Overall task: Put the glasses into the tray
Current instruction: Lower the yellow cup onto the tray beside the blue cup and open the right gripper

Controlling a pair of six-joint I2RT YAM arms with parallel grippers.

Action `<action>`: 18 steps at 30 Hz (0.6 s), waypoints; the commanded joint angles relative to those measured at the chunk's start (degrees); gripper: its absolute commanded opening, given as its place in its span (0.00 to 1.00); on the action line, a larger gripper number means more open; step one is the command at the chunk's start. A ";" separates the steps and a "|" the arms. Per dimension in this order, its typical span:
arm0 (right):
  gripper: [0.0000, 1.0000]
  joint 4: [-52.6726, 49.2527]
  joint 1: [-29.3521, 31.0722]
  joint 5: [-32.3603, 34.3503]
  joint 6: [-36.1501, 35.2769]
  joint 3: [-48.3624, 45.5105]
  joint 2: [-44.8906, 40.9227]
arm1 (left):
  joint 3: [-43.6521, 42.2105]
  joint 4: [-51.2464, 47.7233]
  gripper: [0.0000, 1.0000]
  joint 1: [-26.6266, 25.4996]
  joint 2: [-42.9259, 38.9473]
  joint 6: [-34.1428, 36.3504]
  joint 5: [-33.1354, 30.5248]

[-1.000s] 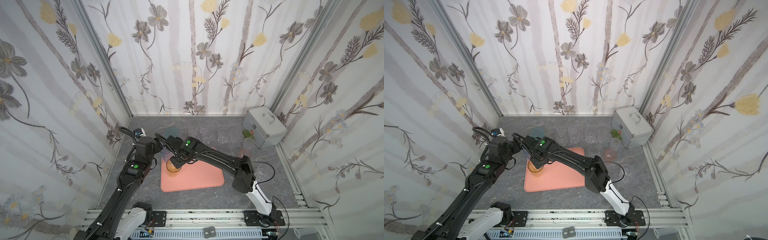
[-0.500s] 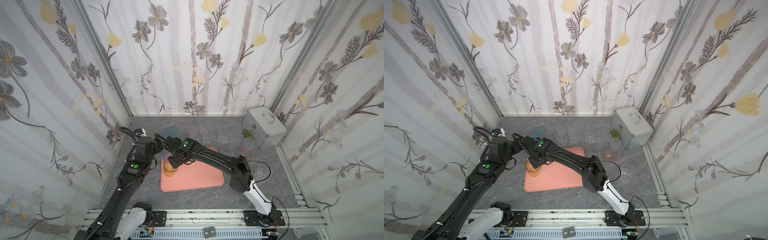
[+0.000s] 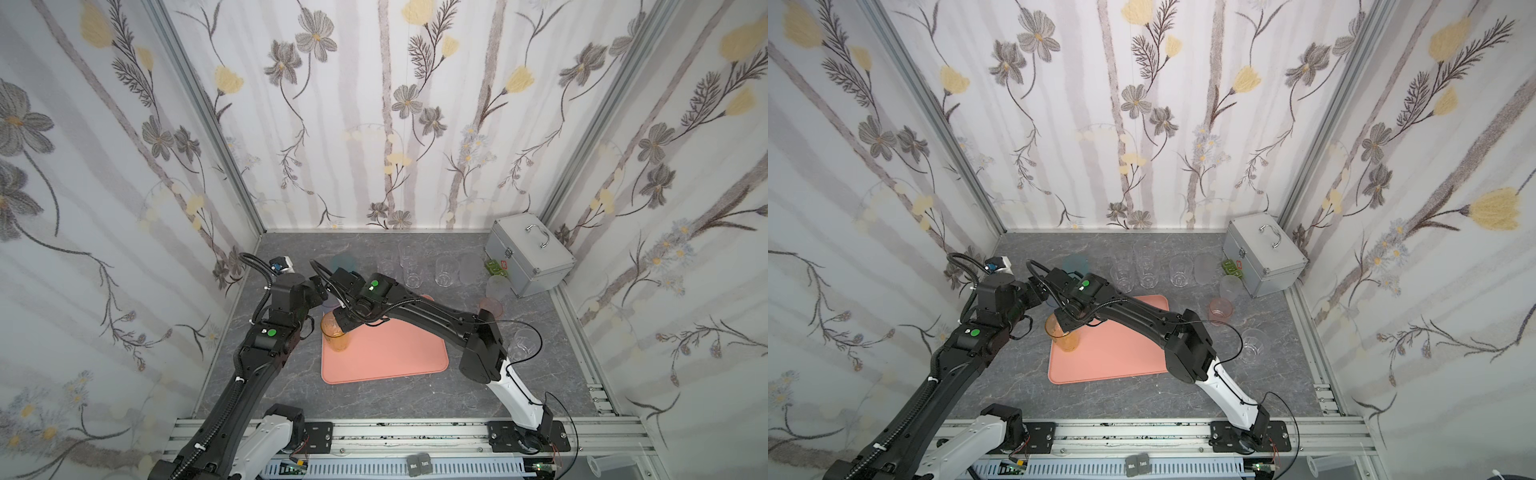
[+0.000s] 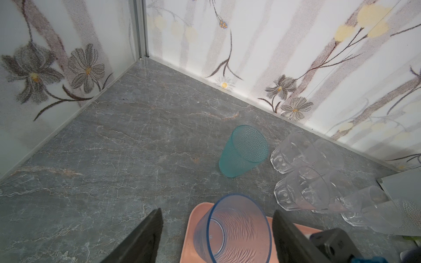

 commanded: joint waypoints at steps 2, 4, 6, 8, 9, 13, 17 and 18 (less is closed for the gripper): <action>0.29 3.68 -0.40 -2.54 1.88 0.30 -1.51 | 0.13 0.66 0.78 0.07 -0.10 0.09 -0.08; 0.30 3.69 -0.49 -2.35 1.94 0.19 -1.70 | 0.03 0.66 0.78 0.07 -0.10 0.10 -0.15; 0.31 3.61 -0.49 -2.66 1.98 -0.10 -1.82 | -0.10 0.66 0.78 0.12 -0.10 0.02 -0.07; 0.29 3.98 -0.48 -3.47 2.32 -0.93 -1.96 | -0.14 0.66 0.78 0.07 -0.04 0.01 -0.12; 0.28 4.63 -0.52 -3.95 2.58 -1.65 -2.25 | -0.26 0.66 0.78 0.09 0.06 -0.03 -0.12; 0.25 7.75 -0.48 -4.36 4.34 -4.70 -3.25 | -0.23 0.66 0.78 0.07 -0.01 -0.15 0.19; 0.23 9.66 -0.45 -4.14 5.58 -5.55 -3.47 | -0.52 0.66 0.78 0.07 -0.19 -0.12 0.20; 0.23 9.69 -0.45 -3.95 5.75 -5.56 -3.45 | -0.59 0.66 0.78 0.07 -0.18 -0.16 0.19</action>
